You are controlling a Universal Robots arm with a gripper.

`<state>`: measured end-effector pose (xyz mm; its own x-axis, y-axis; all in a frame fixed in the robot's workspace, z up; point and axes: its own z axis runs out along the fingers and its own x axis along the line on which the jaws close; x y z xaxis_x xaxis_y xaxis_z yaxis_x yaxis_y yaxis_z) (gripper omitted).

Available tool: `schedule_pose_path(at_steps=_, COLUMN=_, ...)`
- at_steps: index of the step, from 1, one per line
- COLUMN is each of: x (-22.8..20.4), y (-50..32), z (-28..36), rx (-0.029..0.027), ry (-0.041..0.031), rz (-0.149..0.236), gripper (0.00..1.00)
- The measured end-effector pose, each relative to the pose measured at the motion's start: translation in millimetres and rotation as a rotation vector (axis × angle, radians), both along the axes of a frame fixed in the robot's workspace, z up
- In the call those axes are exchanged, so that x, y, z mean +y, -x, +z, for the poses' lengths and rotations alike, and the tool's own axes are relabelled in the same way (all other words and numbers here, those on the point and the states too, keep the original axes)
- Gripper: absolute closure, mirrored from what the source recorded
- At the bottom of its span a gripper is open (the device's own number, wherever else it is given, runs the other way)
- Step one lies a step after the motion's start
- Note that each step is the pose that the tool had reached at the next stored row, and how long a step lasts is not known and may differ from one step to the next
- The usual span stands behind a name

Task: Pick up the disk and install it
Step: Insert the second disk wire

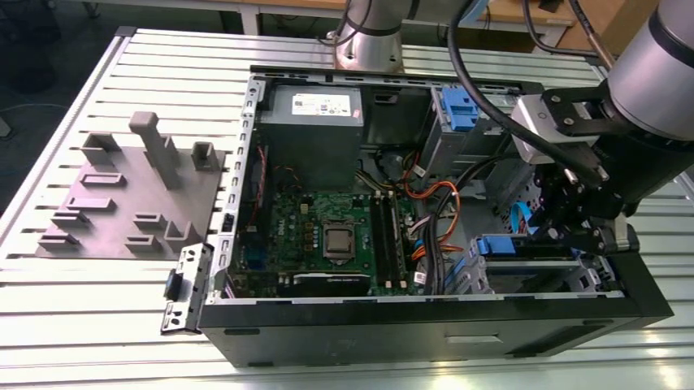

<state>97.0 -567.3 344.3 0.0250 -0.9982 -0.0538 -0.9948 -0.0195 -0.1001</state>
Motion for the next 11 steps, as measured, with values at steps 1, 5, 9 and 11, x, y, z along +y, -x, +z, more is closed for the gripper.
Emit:
schedule_pose_path(at_steps=1, x=0.0, y=0.0, z=0.0, rx=0.0, ry=-0.0001, rz=0.0, gripper=0.76)
schedule_pose_path(at_steps=5, x=0.0, y=0.0, z=0.2, rx=0.0002, ry=0.0, rz=0.0, gripper=0.89)
schedule_pose_path(at_steps=9, x=0.0, y=0.0, z=0.4, rx=0.0003, ry=0.0, rz=0.0, gripper=0.89)
schedule_pose_path(at_steps=11, x=0.0, y=0.0, z=1.2, rx=0.0008, ry=0.0, rz=0.0, gripper=0.89)
